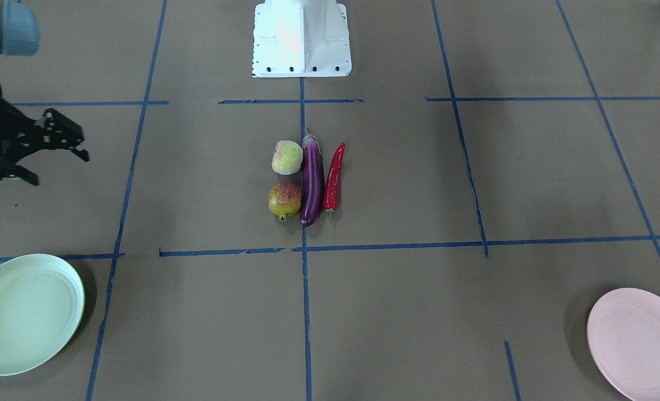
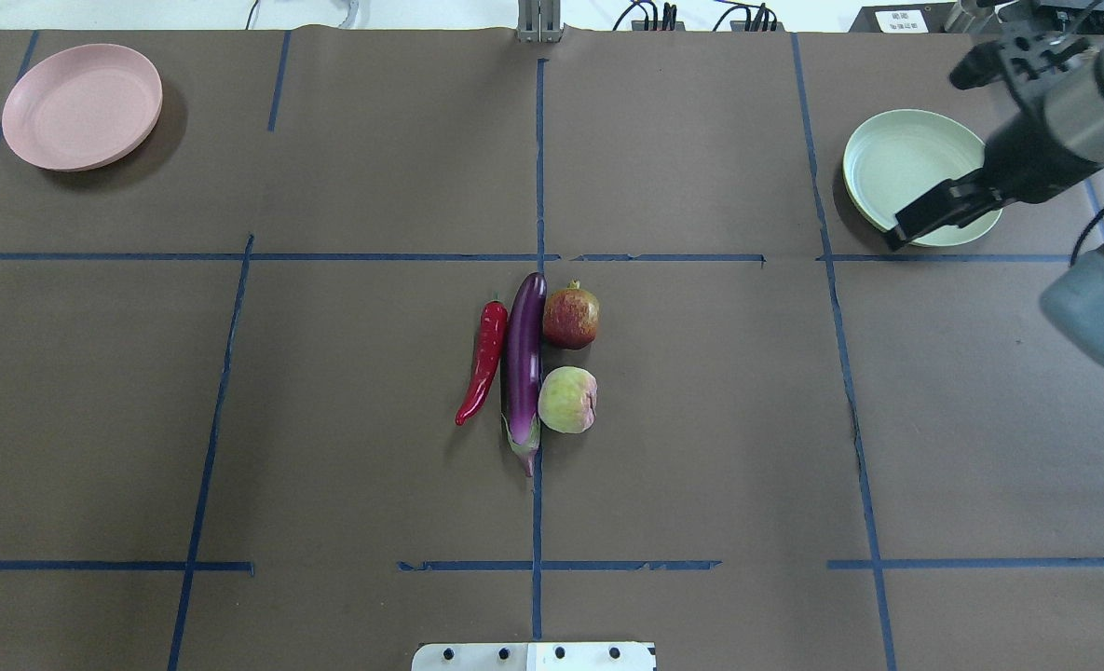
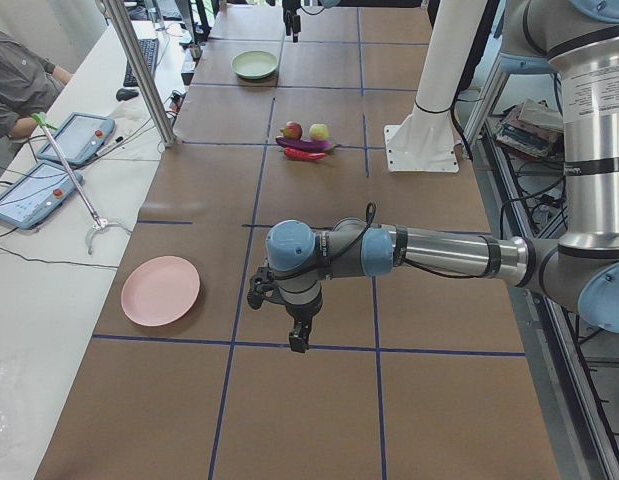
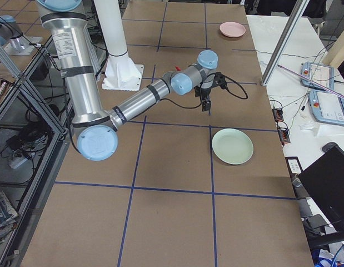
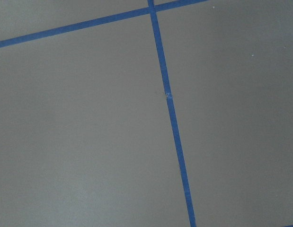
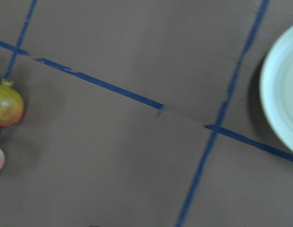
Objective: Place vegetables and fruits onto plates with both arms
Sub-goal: 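Move the right gripper over the peach beside the eggplant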
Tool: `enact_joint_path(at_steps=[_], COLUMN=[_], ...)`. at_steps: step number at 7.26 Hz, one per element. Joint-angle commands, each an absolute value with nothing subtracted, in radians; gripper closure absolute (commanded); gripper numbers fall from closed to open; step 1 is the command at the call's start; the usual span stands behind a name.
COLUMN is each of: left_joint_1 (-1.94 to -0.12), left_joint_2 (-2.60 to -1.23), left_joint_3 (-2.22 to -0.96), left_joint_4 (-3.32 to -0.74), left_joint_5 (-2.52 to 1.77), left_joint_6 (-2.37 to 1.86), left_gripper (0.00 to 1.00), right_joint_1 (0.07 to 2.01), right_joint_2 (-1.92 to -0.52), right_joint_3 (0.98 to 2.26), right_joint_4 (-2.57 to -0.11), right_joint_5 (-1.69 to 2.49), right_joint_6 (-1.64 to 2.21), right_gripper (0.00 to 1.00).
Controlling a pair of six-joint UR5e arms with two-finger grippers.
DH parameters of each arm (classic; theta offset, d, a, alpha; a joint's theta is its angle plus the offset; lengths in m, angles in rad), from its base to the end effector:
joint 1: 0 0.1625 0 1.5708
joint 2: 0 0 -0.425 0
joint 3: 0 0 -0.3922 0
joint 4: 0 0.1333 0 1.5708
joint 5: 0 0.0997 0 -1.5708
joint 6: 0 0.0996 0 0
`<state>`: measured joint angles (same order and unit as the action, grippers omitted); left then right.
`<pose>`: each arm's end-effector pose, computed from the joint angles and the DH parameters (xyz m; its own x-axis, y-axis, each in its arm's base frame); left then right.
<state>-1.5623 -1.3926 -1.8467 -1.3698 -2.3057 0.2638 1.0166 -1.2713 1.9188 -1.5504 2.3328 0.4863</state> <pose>-0.0631 -0.4071 0.6263 0.7146 0.1987 -0.6708 -0.2018 0.9766 0.0744 -0.2404 -0.5111 0.3268 0.5380 -0.3460 0.7686 0.1829 0.9381 0.2942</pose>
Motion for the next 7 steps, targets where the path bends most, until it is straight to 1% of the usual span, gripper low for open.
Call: enact_joint_path(at_steps=[1,2,3,5,6,7], left_joint_1=[-1.562,-1.560,-1.560,-1.560,-1.560,-1.560], left_joint_2=[-1.393,-1.393,-1.394,-1.394,-1.394,-1.393], left_joint_3=[-1.839,-1.839,-1.839,-1.839,-1.838,-1.838], left_joint_4=[-1.371,-1.371,-1.373,-1.373,-1.373,-1.371], left_joint_5=[-2.307,-2.307,-2.307,-2.309,-2.309,-2.310], left_joint_6=[0.264,0.264,0.264,0.264,0.262,0.262], left_gripper=[0.00,0.00,0.00,0.00,0.00,0.00], right_joint_1=[0.793,0.691,0.616,0.507,0.465,0.441], right_joint_2=[-1.091,-1.027,-0.949,-0.814,-0.778,-0.764], right_joint_3=[1.916,1.896,1.834,1.664,1.599,1.560], right_joint_4=[-1.555,-1.565,-1.566,-1.566,-1.568,-1.569], right_joint_5=[2.169,2.023,1.911,1.754,1.708,1.689], right_joint_6=[0.847,0.938,1.009,1.074,1.080,1.081], right_gripper=[0.00,0.00,0.00,0.00,0.00,0.00])
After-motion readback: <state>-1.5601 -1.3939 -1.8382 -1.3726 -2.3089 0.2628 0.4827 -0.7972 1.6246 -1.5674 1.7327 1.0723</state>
